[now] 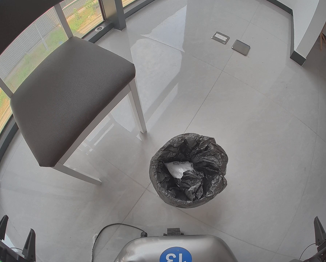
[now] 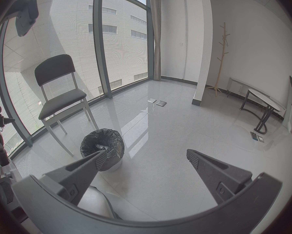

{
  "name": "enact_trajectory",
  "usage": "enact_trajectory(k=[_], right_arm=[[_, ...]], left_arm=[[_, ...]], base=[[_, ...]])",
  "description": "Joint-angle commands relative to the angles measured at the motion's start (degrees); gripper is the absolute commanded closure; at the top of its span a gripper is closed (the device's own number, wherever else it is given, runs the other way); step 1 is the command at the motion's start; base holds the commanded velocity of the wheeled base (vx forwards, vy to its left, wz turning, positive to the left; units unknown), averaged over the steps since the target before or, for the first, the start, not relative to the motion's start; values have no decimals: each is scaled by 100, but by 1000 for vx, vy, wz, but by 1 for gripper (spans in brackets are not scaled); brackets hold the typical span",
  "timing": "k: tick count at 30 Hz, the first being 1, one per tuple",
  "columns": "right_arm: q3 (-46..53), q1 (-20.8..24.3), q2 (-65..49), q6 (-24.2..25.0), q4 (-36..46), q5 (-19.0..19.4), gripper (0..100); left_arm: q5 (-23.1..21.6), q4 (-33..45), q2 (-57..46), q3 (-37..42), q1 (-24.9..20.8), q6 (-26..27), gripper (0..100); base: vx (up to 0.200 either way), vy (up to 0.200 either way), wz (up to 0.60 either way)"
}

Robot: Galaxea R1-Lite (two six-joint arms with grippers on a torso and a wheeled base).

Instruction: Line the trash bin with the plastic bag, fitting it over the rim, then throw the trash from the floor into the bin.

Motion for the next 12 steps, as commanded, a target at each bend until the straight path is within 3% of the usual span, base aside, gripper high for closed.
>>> enact_trajectory(k=[1, 12], right_arm=[[101, 2, -84, 0, -2, 4, 0], [101, 2, -84, 0, -2, -5, 0]], left_arm=[[1, -1, -93, 101, 2, 0, 0], [1, -1, -93, 101, 2, 0, 0]], base=[[0, 0, 0], [0, 0, 0]])
